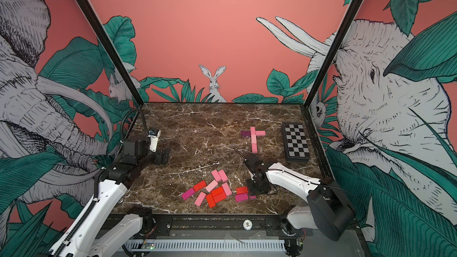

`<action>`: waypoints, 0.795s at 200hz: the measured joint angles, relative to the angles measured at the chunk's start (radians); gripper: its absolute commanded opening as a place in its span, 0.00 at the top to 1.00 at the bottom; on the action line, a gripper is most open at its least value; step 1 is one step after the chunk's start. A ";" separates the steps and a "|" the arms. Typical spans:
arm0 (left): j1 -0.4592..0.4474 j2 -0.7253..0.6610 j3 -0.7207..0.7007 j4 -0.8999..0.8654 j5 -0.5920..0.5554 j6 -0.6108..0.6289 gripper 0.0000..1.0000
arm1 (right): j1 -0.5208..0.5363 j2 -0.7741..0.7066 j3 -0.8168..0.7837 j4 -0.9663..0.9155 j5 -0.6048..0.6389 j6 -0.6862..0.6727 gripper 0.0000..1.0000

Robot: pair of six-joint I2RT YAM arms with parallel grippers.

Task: Assemble the letter t with building blocks
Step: Pick up the building block from the center of the board.

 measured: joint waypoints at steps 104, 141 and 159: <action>0.000 0.000 0.000 0.000 0.000 0.000 0.04 | 0.006 0.065 0.020 0.004 -0.011 -0.031 0.61; 0.000 0.000 0.000 0.000 -0.003 0.000 0.04 | 0.006 0.097 0.042 -0.013 0.031 -0.032 0.62; 0.000 0.000 0.000 0.000 -0.007 0.000 0.04 | 0.006 0.124 0.062 -0.015 0.054 -0.034 0.62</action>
